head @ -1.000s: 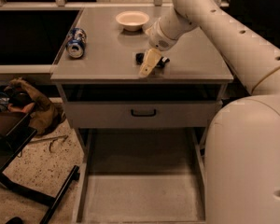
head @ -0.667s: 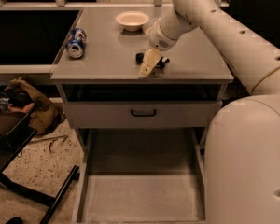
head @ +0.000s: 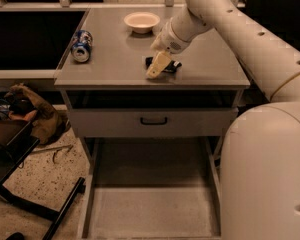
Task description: Place rxbar blueberry into middle drawer
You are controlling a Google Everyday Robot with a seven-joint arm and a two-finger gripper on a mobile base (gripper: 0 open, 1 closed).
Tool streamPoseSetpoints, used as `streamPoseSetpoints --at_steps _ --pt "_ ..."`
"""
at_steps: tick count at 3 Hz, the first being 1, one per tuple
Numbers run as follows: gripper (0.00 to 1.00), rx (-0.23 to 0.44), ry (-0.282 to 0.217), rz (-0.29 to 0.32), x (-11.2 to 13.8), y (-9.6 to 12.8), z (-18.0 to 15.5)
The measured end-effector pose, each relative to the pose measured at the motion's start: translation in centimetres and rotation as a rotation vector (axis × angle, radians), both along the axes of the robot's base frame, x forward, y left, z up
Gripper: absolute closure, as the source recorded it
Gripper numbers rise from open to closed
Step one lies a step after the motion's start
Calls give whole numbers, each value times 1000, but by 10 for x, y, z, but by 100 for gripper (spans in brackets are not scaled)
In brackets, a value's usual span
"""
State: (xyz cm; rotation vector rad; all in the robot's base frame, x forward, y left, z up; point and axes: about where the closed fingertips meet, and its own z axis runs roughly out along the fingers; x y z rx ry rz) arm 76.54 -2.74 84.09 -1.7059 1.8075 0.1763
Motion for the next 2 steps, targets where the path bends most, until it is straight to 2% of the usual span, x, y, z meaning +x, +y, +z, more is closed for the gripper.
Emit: streamPoseSetpoints --at_steps 2 --pt "88 0 0 0 0 0 0"
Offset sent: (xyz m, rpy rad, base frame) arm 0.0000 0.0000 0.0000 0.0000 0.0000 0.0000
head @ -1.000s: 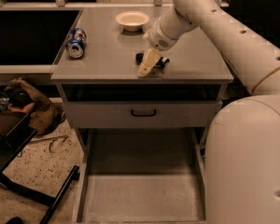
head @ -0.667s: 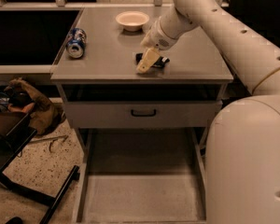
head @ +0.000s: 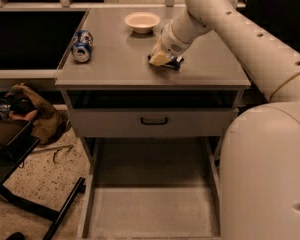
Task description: Place rxbar blueberry into middle drawer
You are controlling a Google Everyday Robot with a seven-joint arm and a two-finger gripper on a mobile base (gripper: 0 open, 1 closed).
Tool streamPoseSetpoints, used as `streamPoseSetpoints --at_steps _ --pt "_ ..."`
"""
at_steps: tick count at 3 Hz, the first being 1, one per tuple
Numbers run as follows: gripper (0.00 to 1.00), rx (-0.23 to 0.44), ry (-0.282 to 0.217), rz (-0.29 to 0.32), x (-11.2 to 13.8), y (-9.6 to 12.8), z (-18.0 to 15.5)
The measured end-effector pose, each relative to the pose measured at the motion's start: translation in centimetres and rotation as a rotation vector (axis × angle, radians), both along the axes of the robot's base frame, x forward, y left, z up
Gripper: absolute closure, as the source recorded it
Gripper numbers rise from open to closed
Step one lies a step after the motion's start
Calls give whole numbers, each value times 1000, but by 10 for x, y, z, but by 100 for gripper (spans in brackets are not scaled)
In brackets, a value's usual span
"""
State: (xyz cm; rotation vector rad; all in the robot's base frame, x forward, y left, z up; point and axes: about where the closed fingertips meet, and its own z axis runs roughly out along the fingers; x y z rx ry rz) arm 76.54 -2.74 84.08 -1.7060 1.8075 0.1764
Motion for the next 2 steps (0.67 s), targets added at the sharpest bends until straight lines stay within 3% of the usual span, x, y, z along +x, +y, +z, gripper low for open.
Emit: streamPoseSetpoints --at_steps 1,2 --pt "100 0 0 0 0 0 0" --pt "100 7 -18 7 -3 4 6"
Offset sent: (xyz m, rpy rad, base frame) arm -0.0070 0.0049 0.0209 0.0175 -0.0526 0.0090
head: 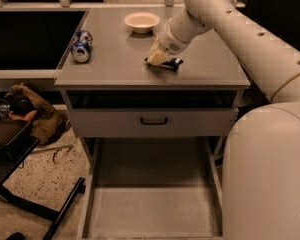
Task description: Place rxbar blueberry into middle drawer
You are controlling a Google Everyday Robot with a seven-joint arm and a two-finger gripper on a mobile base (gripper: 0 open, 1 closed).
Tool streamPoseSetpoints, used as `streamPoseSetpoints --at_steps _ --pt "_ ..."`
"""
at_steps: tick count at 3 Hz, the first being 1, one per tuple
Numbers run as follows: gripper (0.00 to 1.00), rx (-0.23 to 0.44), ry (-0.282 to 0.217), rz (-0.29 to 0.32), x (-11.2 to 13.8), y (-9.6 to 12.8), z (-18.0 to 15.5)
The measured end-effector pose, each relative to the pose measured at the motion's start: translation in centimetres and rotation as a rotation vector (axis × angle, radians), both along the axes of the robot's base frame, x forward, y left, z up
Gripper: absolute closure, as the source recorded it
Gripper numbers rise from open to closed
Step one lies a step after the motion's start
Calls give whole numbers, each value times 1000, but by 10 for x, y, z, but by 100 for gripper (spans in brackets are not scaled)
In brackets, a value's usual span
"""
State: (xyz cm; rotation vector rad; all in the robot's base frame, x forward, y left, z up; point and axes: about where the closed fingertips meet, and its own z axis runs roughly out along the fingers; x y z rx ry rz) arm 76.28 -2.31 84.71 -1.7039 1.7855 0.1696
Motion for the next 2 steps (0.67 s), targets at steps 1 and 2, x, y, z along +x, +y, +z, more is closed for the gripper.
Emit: streamPoseSetpoints --at_steps 1,2 --pt "100 31 -65 27 -18 5 34" --pt "100 54 -136 65 -65 6 71"
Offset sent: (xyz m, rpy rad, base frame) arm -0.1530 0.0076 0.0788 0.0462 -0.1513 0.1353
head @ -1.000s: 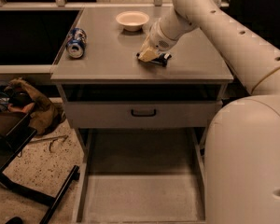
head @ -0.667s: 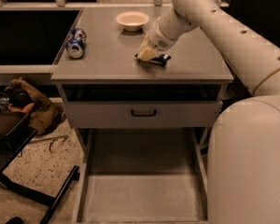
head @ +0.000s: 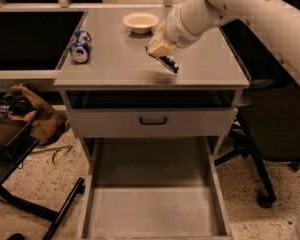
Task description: Place rxbar blueberry into middle drawer
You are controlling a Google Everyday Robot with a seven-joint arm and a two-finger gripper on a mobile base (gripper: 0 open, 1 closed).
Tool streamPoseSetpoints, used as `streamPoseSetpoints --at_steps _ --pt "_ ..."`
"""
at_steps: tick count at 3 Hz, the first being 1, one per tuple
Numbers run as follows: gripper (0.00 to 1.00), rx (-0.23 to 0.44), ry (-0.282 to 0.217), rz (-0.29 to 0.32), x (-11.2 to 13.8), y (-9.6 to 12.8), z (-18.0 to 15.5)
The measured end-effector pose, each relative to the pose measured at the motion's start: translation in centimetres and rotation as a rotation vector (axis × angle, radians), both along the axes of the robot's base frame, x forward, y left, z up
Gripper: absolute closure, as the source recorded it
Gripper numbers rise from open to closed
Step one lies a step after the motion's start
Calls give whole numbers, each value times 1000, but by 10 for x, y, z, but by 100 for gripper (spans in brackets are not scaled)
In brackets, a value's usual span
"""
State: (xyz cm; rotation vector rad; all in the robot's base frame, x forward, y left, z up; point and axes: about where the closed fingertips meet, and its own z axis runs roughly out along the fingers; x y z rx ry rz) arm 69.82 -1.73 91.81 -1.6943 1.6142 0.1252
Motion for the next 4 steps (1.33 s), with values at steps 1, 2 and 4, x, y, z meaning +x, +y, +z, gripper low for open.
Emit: streamPoseSetpoints --at_steps 1,2,4 --pt "100 33 38 50 -62 -2 -17" --pt "100 75 102 95 -117 -14 -53" --pt "100 75 80 81 -179 -35 -81"
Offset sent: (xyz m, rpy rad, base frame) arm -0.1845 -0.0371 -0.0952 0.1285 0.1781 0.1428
